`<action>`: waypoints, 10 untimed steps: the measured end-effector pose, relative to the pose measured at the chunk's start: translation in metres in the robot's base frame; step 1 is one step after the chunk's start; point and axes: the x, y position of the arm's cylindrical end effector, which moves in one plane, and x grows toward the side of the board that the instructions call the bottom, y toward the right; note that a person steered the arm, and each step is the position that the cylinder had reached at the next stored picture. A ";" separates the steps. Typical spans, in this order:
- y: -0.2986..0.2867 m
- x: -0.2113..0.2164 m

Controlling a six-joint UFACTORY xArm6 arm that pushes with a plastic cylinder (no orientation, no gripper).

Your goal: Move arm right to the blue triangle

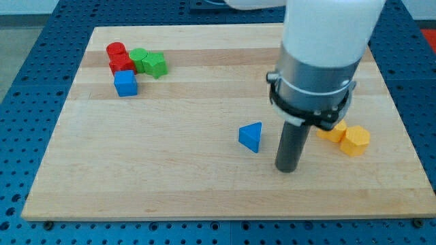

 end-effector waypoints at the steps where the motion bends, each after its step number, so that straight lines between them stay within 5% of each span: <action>1: 0.000 -0.001; 6: -0.143 -0.020; 8: 0.015 0.026; 10: 0.017 -0.006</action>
